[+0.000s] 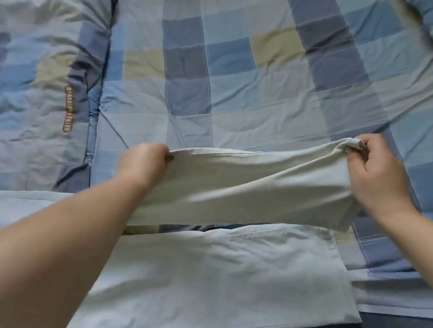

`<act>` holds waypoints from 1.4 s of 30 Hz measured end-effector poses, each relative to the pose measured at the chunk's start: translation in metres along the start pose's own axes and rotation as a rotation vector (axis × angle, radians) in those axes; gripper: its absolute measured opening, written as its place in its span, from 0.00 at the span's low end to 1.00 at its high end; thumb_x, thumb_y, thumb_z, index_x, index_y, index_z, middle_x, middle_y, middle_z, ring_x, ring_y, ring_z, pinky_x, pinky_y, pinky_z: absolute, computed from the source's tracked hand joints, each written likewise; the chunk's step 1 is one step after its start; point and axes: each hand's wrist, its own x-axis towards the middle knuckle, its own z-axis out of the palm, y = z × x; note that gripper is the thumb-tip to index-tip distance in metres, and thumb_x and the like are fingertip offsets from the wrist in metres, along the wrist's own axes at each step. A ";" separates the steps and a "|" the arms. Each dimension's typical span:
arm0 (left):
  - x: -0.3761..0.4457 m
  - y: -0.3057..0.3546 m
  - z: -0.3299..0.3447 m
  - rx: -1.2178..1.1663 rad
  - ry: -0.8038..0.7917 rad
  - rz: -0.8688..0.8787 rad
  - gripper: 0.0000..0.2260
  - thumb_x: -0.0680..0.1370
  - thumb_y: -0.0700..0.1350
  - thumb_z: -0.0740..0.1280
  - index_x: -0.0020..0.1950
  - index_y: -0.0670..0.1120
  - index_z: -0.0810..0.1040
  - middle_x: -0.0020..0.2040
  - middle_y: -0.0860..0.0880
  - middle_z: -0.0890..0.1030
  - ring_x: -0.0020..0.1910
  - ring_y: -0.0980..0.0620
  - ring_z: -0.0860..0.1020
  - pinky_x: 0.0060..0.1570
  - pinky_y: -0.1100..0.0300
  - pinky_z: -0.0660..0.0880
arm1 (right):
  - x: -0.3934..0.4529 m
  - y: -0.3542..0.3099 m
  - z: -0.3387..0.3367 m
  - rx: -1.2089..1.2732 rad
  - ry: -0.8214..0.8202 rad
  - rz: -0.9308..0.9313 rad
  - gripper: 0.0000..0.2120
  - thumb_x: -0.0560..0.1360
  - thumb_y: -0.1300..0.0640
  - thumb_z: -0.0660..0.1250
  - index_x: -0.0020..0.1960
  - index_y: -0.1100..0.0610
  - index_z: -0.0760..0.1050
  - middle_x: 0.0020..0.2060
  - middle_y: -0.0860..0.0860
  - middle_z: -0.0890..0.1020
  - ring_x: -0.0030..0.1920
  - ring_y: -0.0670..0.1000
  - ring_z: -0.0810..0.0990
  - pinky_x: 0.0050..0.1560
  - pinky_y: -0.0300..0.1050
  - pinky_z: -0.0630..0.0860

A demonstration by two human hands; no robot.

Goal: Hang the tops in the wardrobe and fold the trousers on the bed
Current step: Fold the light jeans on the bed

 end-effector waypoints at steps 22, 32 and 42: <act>0.033 0.092 0.146 -0.167 -0.256 0.185 0.34 0.76 0.56 0.65 0.78 0.53 0.53 0.79 0.45 0.51 0.77 0.46 0.51 0.73 0.50 0.56 | 0.016 0.113 0.106 -0.099 -0.144 0.471 0.17 0.74 0.46 0.68 0.57 0.55 0.74 0.55 0.55 0.77 0.52 0.54 0.75 0.50 0.46 0.71; -0.006 0.155 0.179 -0.029 -0.288 0.324 0.35 0.77 0.59 0.62 0.77 0.59 0.45 0.78 0.45 0.39 0.77 0.42 0.40 0.72 0.39 0.49 | -0.019 0.147 0.086 0.118 -0.125 0.493 0.03 0.76 0.53 0.67 0.45 0.52 0.75 0.49 0.51 0.77 0.47 0.50 0.78 0.48 0.43 0.72; -0.072 0.138 0.178 -0.250 -0.108 0.384 0.14 0.74 0.50 0.71 0.57 0.46 0.80 0.56 0.46 0.78 0.54 0.39 0.76 0.53 0.48 0.71 | -0.090 0.167 0.047 -0.139 -0.509 0.480 0.13 0.71 0.38 0.67 0.49 0.44 0.70 0.43 0.40 0.79 0.42 0.44 0.77 0.37 0.40 0.71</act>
